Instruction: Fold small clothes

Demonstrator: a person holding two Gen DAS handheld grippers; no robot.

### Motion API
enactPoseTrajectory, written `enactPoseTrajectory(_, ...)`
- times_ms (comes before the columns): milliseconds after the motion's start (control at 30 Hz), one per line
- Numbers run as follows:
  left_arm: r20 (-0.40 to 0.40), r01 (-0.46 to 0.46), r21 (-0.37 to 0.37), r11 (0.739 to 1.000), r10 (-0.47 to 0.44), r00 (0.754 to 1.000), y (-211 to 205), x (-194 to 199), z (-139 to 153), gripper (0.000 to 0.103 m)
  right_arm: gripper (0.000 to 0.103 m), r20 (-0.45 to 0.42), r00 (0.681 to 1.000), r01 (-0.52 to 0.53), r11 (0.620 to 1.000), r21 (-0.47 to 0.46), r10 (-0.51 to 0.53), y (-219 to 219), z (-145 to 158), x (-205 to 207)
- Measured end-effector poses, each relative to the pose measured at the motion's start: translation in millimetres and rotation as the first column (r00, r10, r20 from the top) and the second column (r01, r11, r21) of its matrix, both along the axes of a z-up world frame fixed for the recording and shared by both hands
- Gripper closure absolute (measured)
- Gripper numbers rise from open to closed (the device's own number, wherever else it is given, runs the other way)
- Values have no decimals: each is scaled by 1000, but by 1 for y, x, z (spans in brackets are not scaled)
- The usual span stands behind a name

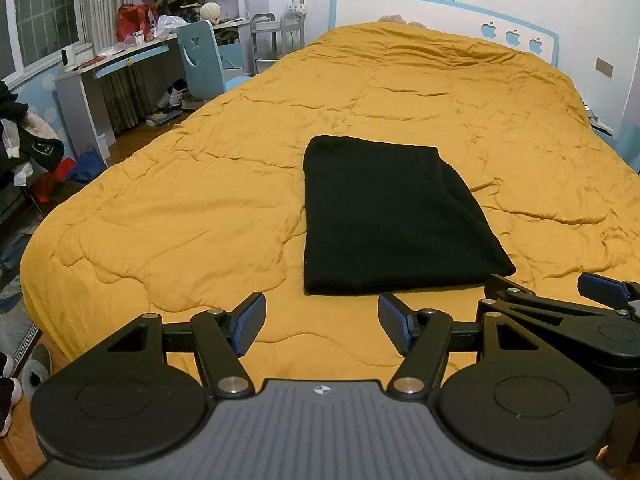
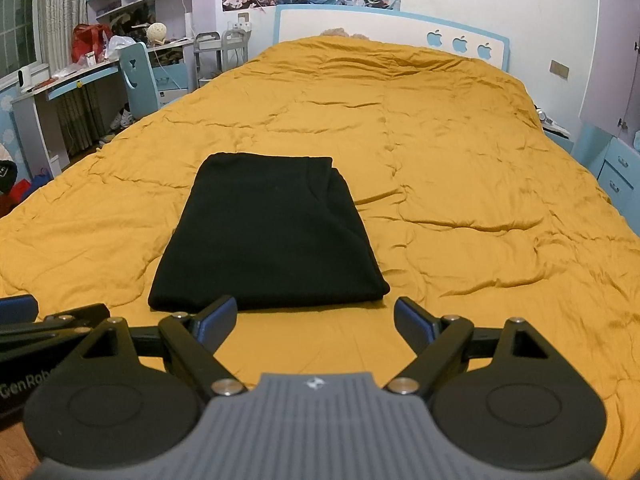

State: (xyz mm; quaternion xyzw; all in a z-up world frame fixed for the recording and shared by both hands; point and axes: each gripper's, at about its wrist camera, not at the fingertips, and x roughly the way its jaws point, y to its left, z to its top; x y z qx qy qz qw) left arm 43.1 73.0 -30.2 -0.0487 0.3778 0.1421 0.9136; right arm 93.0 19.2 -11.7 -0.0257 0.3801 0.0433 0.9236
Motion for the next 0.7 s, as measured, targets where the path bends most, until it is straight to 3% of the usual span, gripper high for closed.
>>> enactPoseTrajectory(700, -14, 4, 18, 1000, -4, 1000, 5, 2, -1, 27, 21, -14, 1000, 7, 1000, -11, -7, 4, -4, 0)
